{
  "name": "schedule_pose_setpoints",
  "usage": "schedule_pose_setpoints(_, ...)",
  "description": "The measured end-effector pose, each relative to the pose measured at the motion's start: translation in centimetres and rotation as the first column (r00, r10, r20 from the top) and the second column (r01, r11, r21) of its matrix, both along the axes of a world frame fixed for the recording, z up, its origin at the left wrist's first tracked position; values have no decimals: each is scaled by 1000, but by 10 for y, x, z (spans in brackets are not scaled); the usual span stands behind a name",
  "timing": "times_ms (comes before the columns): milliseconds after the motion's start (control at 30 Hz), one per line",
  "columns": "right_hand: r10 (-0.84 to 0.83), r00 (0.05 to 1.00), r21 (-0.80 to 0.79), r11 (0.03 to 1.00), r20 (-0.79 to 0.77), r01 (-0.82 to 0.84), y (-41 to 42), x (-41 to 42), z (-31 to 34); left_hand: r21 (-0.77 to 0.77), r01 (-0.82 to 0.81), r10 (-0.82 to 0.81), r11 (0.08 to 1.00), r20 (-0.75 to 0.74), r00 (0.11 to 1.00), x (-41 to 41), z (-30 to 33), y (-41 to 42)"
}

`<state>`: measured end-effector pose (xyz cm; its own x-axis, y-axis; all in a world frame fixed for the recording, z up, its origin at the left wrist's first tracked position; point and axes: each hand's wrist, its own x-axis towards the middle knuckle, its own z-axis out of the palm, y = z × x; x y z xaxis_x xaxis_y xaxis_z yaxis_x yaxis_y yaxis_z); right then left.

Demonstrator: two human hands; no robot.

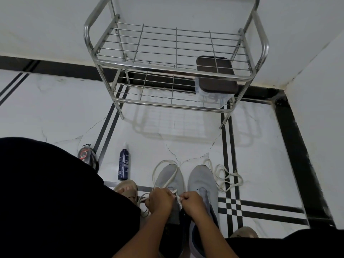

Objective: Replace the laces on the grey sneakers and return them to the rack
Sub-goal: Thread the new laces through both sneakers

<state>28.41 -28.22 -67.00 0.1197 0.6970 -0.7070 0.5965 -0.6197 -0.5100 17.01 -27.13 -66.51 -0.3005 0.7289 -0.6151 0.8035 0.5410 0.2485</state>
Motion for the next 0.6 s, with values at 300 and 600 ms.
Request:
schedule_pose_setpoints(300, -194, 981, -32, 981, -30, 193, 6, -1, -20, 180, 294, -289, 939, -56, 956, 5, -1, -6)
schedule_pose_setpoints(600, -508, 861, 128, 857, 41, 499, 27, 15, 19, 143, 145, -123, 979, -155, 980, -14, 0, -25)
